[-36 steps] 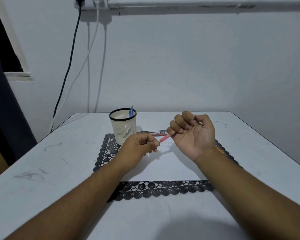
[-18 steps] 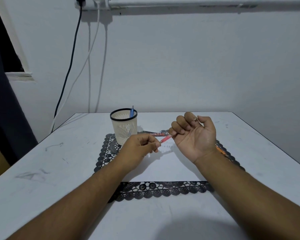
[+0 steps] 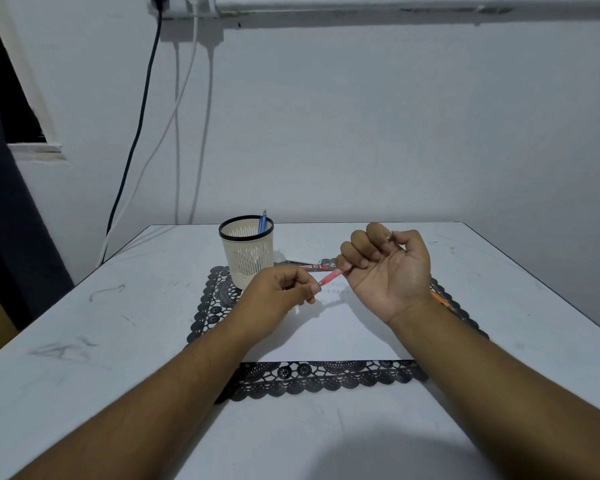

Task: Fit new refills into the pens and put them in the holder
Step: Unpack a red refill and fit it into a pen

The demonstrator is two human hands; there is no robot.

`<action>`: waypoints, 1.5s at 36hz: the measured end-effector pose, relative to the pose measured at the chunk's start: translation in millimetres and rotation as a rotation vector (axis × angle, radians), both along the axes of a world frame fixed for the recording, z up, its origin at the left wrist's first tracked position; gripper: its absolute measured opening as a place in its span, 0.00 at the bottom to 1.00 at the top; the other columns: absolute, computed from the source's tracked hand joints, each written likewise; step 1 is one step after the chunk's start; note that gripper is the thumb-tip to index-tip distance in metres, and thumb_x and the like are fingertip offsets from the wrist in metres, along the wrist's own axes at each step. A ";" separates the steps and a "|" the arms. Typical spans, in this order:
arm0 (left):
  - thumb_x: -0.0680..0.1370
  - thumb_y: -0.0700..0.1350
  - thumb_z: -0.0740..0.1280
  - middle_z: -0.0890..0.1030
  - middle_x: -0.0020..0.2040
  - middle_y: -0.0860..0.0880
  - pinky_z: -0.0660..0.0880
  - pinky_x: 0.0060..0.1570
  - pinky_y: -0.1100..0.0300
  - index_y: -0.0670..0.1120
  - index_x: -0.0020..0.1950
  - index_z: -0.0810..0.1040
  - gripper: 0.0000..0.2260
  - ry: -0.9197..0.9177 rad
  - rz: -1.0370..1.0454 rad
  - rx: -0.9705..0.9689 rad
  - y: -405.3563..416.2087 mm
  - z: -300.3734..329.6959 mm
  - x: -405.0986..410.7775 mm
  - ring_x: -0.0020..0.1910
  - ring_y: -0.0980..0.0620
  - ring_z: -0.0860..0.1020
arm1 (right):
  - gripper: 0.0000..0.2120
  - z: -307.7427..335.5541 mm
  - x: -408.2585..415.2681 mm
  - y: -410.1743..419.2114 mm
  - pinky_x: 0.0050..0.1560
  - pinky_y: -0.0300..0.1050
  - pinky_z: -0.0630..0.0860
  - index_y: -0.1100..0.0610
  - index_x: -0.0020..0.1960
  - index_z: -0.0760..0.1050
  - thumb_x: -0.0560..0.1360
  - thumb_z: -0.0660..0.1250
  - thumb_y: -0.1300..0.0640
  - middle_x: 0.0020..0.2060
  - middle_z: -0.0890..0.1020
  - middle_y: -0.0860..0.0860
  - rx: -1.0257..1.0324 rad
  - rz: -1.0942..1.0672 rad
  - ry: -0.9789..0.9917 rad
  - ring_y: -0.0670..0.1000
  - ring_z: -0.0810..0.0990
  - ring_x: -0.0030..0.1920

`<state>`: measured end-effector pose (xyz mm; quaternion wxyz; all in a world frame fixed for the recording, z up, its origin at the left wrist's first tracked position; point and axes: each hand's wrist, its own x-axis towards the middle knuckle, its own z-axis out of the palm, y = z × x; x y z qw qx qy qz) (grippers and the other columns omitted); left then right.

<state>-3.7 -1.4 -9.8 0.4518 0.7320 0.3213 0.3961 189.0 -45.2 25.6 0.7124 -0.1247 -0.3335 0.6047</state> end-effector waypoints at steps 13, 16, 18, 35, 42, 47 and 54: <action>0.79 0.41 0.72 0.84 0.37 0.49 0.72 0.39 0.65 0.45 0.44 0.84 0.04 0.000 -0.007 0.007 -0.8 0.5 0.1 0.37 0.55 0.76 | 0.10 -2.8 1.3 0.6 0.38 0.47 0.61 0.52 0.36 0.55 0.71 0.55 0.51 0.30 0.59 0.49 0.023 0.018 -0.002 0.52 0.55 0.34; 0.79 0.41 0.72 0.84 0.37 0.49 0.72 0.39 0.65 0.45 0.44 0.83 0.05 -0.002 -0.012 0.009 -2.0 0.9 0.2 0.37 0.55 0.76 | 0.10 -2.7 1.2 0.0 0.38 0.47 0.60 0.52 0.36 0.55 0.71 0.55 0.51 0.30 0.58 0.49 0.026 0.019 -0.003 0.52 0.55 0.33; 0.79 0.41 0.72 0.84 0.37 0.49 0.72 0.39 0.65 0.45 0.43 0.83 0.05 -0.003 -0.015 0.009 -2.3 0.8 0.2 0.37 0.55 0.76 | 0.11 -2.7 1.2 -0.2 0.38 0.47 0.61 0.52 0.36 0.54 0.72 0.55 0.51 0.30 0.58 0.49 0.023 0.021 0.001 0.51 0.55 0.33; 0.79 0.39 0.72 0.83 0.36 0.49 0.72 0.38 0.64 0.45 0.43 0.83 0.06 -0.019 -0.019 -0.015 -2.8 1.7 1.4 0.36 0.54 0.76 | 0.10 -2.5 2.9 0.4 0.38 0.47 0.60 0.52 0.36 0.55 0.72 0.55 0.51 0.30 0.60 0.49 0.052 0.055 -0.005 0.52 0.54 0.34; 0.79 0.39 0.72 0.83 0.36 0.49 0.72 0.38 0.64 0.45 0.43 0.83 0.05 -0.020 -0.022 -0.013 -3.3 2.1 1.4 0.36 0.54 0.76 | 0.10 -2.5 3.0 0.8 0.38 0.47 0.60 0.52 0.35 0.55 0.72 0.54 0.51 0.31 0.58 0.49 0.044 0.051 -0.014 0.52 0.54 0.34; 0.79 0.39 0.72 0.83 0.36 0.49 0.72 0.38 0.65 0.44 0.43 0.83 0.05 -0.017 -0.019 -0.014 -3.8 2.3 0.9 0.36 0.54 0.76 | 0.10 -2.3 3.7 1.0 0.38 0.47 0.59 0.52 0.35 0.55 0.72 0.54 0.51 0.31 0.59 0.49 0.041 0.053 -0.012 0.52 0.54 0.34; 0.79 0.40 0.72 0.84 0.38 0.47 0.72 0.39 0.62 0.44 0.43 0.83 0.05 -0.038 -0.022 -0.046 -5.0 2.9 0.7 0.37 0.53 0.76 | 0.11 -0.4 2.3 -0.2 0.38 0.47 0.60 0.52 0.35 0.55 0.72 0.54 0.51 0.31 0.57 0.50 0.047 0.056 -0.017 0.52 0.54 0.34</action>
